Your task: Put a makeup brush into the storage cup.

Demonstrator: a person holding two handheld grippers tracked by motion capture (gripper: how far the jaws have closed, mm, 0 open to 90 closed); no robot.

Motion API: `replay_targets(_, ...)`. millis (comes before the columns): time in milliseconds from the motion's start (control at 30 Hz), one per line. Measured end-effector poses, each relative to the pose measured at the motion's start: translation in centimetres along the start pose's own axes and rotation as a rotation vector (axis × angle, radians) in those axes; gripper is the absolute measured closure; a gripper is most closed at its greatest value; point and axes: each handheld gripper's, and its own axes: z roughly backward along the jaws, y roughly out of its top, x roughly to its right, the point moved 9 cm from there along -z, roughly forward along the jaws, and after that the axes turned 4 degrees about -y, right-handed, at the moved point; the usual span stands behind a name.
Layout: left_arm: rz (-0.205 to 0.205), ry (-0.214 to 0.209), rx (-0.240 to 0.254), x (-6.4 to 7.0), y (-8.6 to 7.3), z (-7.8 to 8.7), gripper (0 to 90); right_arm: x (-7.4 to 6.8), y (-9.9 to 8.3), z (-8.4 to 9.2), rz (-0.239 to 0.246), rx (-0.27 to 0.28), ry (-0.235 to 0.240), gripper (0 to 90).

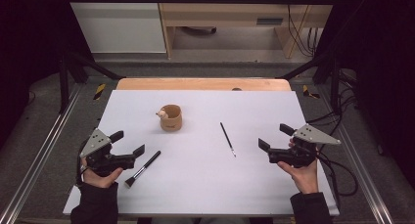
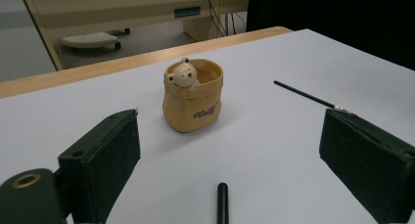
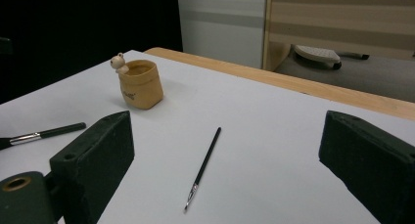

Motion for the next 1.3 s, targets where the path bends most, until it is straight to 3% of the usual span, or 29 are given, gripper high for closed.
replay_targets(233, 0.004, 0.002, -0.037, -0.3, -0.5, 0.1, 8.1, 0.4, -0.1, 0.5, -0.02, 0.006, -0.004, 7.4)
replay_targets(333, 0.006, 0.0, -0.064, -0.5, -0.9, 0.1, 8.1, 0.9, -0.4, 0.8, -0.014, -0.001, -0.029, 7.6)
replay_targets(533, -0.003, 0.002, -0.115, -0.7, -1.9, -0.3, 8.7, 0.4, -0.8, 0.4, -0.011, -0.018, -0.015, 7.9)
replay_targets(1133, -0.053, -0.014, -0.385, -1.0, -5.6, -1.6, 16.5, -0.7, -0.8, 0.0, 0.033, -0.039, -0.012, 8.6)
replay_targets(1300, -0.06, -0.014, -0.429, -1.0, -6.2, -2.0, 20.4, -0.8, -0.8, -0.1, 0.035, -0.042, -0.012, 8.6)
